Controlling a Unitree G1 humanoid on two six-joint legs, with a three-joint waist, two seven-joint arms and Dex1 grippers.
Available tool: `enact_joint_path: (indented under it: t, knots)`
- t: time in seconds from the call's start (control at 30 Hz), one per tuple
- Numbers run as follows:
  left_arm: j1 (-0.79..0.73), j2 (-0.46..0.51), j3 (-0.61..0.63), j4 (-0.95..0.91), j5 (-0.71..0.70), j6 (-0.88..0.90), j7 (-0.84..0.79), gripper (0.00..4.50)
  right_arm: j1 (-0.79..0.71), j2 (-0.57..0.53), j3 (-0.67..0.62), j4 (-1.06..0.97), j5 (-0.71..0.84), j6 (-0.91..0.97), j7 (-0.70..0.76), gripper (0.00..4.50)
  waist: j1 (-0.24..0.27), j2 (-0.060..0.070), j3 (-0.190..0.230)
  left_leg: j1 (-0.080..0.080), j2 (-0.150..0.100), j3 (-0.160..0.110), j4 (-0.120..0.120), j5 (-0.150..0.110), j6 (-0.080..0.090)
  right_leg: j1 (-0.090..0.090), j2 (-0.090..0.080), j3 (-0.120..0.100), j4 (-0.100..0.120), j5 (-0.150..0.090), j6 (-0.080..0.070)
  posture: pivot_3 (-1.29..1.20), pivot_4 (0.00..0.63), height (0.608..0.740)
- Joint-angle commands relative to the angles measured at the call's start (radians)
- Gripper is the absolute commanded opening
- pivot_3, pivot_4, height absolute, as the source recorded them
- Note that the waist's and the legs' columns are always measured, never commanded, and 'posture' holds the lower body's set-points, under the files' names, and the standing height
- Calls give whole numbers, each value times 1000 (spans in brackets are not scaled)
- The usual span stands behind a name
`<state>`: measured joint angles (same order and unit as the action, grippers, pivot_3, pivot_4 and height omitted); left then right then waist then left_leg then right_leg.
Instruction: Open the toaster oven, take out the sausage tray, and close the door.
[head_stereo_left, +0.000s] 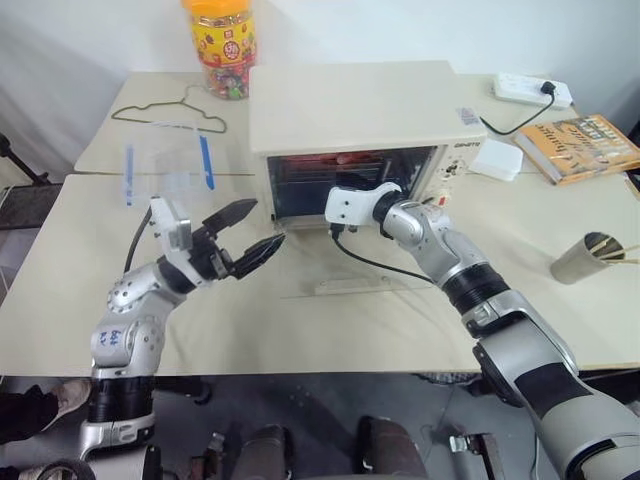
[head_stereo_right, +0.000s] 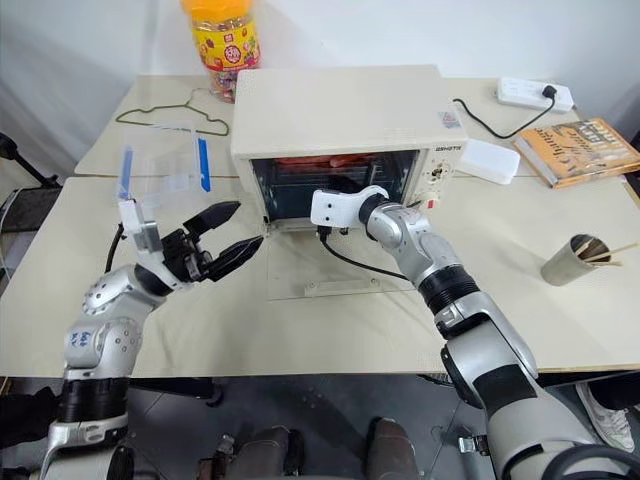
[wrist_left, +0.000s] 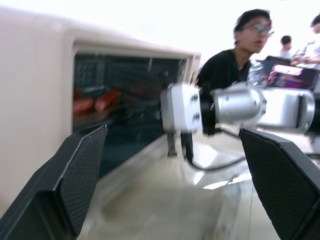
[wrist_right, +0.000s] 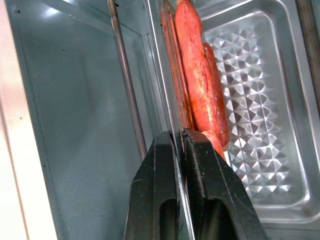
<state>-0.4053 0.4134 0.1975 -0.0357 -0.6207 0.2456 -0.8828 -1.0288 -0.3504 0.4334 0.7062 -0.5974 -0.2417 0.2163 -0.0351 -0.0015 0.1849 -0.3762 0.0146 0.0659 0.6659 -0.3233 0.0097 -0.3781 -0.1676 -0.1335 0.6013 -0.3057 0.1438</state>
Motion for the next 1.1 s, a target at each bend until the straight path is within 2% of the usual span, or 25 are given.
enact_joint_path:
  t: [0.03, 0.2, 0.47, 0.87, 1.1]
  knots:
    - [-51, -1, 3, 43, -9, -14, -22, 4500, -39, -12, -41, -82, 26, -37, -8, 15, -1, 0, 0, 0, 0, 0, 0, 0, 0, 0, 0, 0, 0, 0, 0, 0, 150, 740]
    - [-186, -11, -1, 173, 13, -45, -39, 4500, -35, -28, -39, -127, 39, -71, 50, 15, -2, 0, 0, -1, 0, 0, 0, 0, 0, 0, 0, -1, 0, 0, 0, 0, 150, 740]
    - [-251, -5, 7, 239, 8, -42, -51, 4500, 30, -72, -55, -268, 75, -82, 171, 15, -18, 0, 0, -2, 0, 0, -2, 0, 0, -4, 0, -1, 1, 0, 0, 0, 150, 740]
    - [-254, 26, -3, 289, 15, -11, -104, 4500, 321, -136, -115, -734, 82, 89, 314, 15, -15, 0, 0, -3, 0, 0, 0, 0, 0, -4, 0, -1, 1, 0, 0, 0, 150, 740]
    - [-294, 16, -12, 363, 27, -7, -122, 4500, 513, -182, -166, -979, 62, 163, 356, 15, 9, -1, 0, -3, 0, 2, 1, 0, 0, -4, 0, 0, 1, 0, 0, 0, 150, 740]
